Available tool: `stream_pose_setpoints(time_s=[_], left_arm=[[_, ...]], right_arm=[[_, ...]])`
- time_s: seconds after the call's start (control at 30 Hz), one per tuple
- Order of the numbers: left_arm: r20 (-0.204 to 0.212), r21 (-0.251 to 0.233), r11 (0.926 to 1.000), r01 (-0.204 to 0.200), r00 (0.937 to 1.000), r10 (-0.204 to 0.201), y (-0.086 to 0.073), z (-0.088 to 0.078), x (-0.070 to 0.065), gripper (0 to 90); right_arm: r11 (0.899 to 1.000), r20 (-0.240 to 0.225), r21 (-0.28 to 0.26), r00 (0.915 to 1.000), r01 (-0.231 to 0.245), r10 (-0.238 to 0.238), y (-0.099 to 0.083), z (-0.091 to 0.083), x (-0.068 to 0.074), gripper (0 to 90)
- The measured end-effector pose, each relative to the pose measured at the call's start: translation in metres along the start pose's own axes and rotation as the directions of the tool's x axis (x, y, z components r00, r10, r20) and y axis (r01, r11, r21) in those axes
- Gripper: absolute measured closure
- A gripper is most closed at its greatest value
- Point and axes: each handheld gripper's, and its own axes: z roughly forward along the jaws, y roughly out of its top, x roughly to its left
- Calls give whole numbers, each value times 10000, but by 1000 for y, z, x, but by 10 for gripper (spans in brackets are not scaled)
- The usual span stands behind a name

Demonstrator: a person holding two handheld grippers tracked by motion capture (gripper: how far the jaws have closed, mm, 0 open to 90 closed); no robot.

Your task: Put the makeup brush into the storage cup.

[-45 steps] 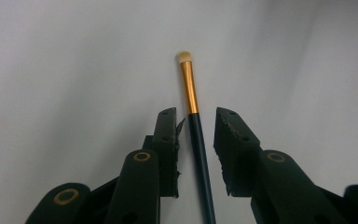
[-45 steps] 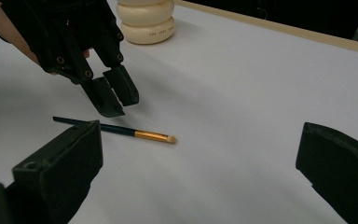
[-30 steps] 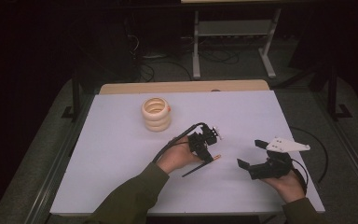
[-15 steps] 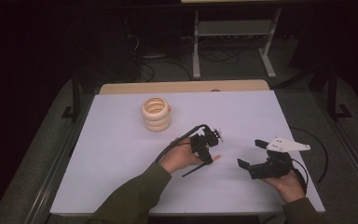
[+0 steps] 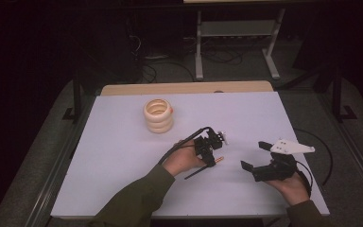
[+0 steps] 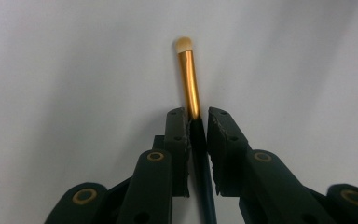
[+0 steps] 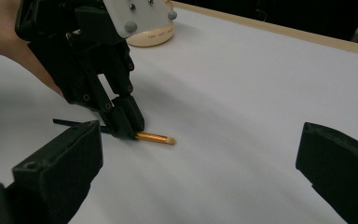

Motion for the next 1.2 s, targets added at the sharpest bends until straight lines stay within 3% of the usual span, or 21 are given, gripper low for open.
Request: stream_pose_setpoints(time_s=[0.57, 1.2], left_arm=[[-226, 221, 9997, -125, 9997, 130, 2, 1, -1, 820], [-105, 244, 9995, -179, 9998, 182, 2, 0, 1, 840]], right_arm=[[10000, -4, -4, 10000, -3, 3, 0, 0, 0, 0], [10000, -5, -5, 10000, -14, 14, 0, 0, 0, 0]])
